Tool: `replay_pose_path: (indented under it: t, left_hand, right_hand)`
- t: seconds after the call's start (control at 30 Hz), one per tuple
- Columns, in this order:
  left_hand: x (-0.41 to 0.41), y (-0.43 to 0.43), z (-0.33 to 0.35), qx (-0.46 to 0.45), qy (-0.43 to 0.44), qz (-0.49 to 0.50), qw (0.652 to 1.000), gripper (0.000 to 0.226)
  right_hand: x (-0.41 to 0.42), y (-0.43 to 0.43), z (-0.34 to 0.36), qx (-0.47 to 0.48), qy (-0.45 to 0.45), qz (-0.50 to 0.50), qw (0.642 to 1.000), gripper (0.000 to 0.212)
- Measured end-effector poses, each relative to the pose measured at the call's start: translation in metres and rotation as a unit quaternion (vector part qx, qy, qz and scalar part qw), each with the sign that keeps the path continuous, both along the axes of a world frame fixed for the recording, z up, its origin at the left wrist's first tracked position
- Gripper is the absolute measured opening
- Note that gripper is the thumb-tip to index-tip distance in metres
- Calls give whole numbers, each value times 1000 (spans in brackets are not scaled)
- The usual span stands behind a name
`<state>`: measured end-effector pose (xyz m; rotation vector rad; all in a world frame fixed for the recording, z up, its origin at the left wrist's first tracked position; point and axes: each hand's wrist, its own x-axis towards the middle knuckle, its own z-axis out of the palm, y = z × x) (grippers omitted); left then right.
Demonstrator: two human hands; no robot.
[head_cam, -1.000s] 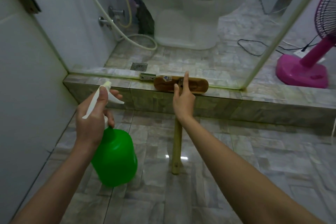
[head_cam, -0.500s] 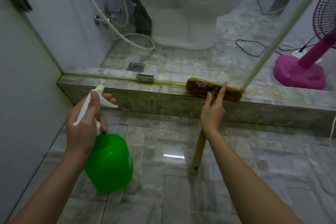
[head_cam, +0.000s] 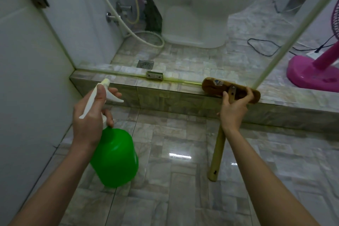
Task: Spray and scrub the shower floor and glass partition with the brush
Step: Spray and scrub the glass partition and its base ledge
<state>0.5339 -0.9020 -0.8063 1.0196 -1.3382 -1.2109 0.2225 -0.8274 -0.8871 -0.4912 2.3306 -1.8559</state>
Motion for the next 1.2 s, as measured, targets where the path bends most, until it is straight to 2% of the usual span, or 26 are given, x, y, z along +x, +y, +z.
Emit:
replay_pose_path:
  t: [0.1, 0.17, 0.27, 0.4, 0.47, 0.53, 0.6, 0.63, 0.73, 0.9, 1.0, 1.1, 1.2]
  left_hand:
    - [-2, 2, 2, -5, -4, -3, 1000, 28]
    - [-3, 3, 2, -8, -6, -6, 1000, 27]
    - [-3, 4, 3, -7, -4, -8, 1000, 29]
    - [-2, 4, 6, -2, -11, -9, 1000, 34]
    - [0, 4, 6, -2, -15, -4, 1000, 33]
    - [4, 3, 5, 2, -14, 1, 1000, 32]
    - [7, 3, 3, 7, -7, 6, 1000, 29]
    - [7, 3, 2, 9, -6, 7, 1000, 28]
    - [6, 2, 0, 9, -12, 7, 1000, 27]
    - [0, -1, -7, 11, -13, 1, 1000, 27]
    - [-5, -4, -8, 16, -7, -3, 1000, 29]
    - [-8, -6, -6, 18, -13, -9, 1000, 31]
    - [-8, -6, -3, 18, -7, -13, 1000, 30]
  right_hand:
    - [-6, 1, -4, -17, -63, -10, 998, 37]
    - [-11, 1, -3, -9, -96, -6, 995, 35]
    - [-16, -1, 4, 33, -84, -6, 996, 37]
    - [-24, -7, 15, 175, -15, 12, 984, 53]
    - [-25, -8, 19, 212, -28, 28, 977, 60]
    - [-23, -8, 18, 182, -118, 66, 974, 59]
    - [-17, -8, 18, 107, -233, 98, 962, 45]
    - [-13, -10, 17, 84, -259, 101, 957, 41]
    - [10, -33, 14, 89, -257, 112, 956, 43]
    - [74, -95, 10, 89, -255, 208, 940, 45]
    - [40, -70, 14, 123, -244, 189, 943, 48]
    - [-30, -19, 14, 175, -198, 91, 960, 56]
    - [-52, 3, 16, 159, -215, 52, 962, 67]
